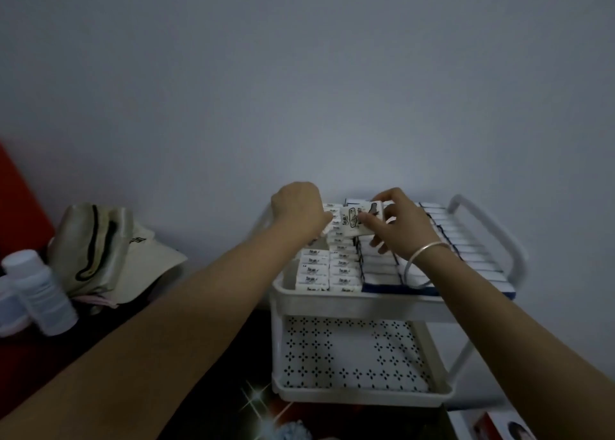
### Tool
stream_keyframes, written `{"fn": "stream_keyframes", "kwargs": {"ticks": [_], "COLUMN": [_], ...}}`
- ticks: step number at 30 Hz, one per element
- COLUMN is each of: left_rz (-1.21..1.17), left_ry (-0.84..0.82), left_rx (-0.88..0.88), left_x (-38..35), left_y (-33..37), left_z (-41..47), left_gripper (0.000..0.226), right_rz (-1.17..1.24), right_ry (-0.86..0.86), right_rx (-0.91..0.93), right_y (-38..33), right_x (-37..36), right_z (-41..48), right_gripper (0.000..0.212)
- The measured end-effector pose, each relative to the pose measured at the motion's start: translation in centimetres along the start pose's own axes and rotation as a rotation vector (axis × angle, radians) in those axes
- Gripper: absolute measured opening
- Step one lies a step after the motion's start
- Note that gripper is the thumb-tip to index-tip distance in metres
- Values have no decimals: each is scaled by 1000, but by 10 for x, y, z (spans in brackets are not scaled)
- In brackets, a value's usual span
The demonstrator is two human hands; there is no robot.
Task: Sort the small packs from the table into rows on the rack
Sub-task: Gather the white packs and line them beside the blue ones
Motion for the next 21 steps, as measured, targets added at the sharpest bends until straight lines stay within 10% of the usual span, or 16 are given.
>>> {"fn": "stream_keyframes", "kwargs": {"ticks": [21], "left_rz": [542], "left_ry": [-208], "left_rx": [-229], "left_x": [-49], "left_y": [12], "left_z": [-18], "left_gripper": [24], "right_rz": [209], "right_ry": [-26], "right_rx": [-98], "right_y": [17], "right_x": [-63], "right_z": [66], "right_gripper": [31]}}
Point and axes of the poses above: each hand's wrist, its own z-axis towards the middle knuckle, its own x-axis out of the back of the hand, y = z × x, the point moved 4 cm from there along z, towards the middle knuckle, and after that the axes turned 4 degrees about -z, right-handed, at the moved point
